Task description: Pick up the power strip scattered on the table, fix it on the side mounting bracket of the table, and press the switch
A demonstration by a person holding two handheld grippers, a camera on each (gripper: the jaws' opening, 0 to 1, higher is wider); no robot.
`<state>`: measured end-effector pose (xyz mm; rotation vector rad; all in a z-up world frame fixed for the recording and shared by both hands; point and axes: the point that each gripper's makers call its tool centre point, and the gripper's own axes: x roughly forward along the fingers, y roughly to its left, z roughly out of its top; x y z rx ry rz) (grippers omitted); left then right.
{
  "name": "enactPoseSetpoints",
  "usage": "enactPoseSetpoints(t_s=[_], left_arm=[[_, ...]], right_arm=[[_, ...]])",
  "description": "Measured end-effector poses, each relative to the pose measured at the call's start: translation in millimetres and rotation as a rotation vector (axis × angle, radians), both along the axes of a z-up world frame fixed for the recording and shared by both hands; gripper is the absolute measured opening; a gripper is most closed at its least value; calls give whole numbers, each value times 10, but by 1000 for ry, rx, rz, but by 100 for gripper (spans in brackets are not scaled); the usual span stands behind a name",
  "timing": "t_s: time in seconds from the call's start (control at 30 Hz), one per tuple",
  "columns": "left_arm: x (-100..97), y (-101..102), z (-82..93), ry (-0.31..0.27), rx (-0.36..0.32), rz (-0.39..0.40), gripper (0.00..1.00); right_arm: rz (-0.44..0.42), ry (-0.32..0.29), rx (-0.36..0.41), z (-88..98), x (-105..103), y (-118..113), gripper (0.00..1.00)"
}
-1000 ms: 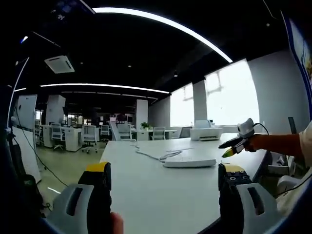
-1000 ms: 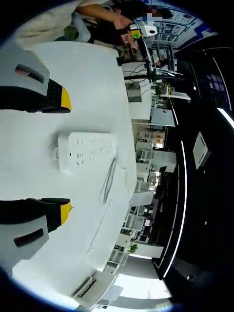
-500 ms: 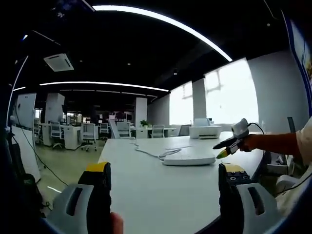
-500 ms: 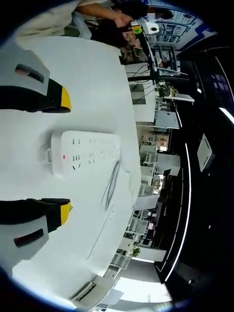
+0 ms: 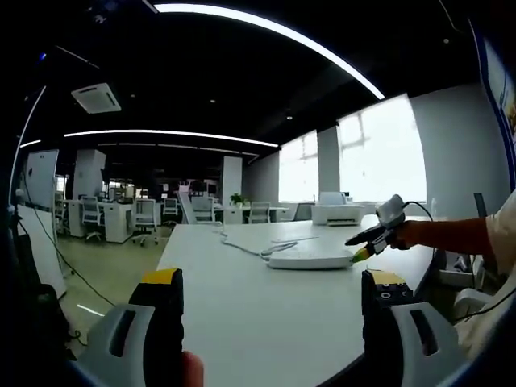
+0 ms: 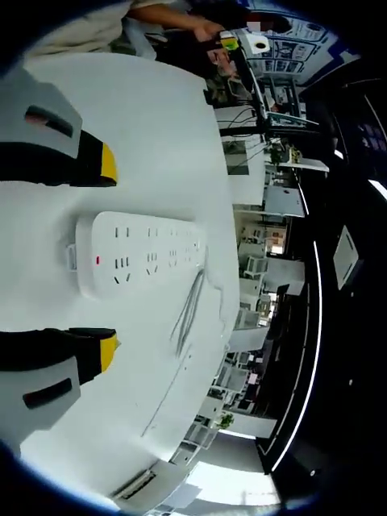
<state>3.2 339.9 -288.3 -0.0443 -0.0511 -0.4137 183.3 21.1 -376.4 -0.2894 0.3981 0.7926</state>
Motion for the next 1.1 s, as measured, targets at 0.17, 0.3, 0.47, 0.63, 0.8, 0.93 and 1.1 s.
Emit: enactPoseSetpoints(t_s=[0.17, 0.3, 0.47, 0.63, 0.8, 0.93, 1.1], left_arm=[[-4, 4, 1, 2, 3, 0, 95], [1, 30, -8, 5, 11, 11, 95], [5, 42, -19, 10, 16, 15, 95], [16, 40, -34, 15, 18, 15, 95], [27, 31, -59, 23, 27, 18, 95], [29, 21, -73, 28, 31, 15, 95], [32, 25, -74, 29, 31, 14, 95]], right_arm=[[1, 11, -8, -61, 12, 29, 67], [0, 15, -9, -84, 25, 37, 67], [0, 21, -18, -123, 56, 22, 66], [0, 31, -15, -149, 79, 27, 64], [2, 35, -7, -173, 80, 48, 64], [8, 36, -10, -188, 79, 64, 63], [16, 37, -2, -183, 83, 100, 61]])
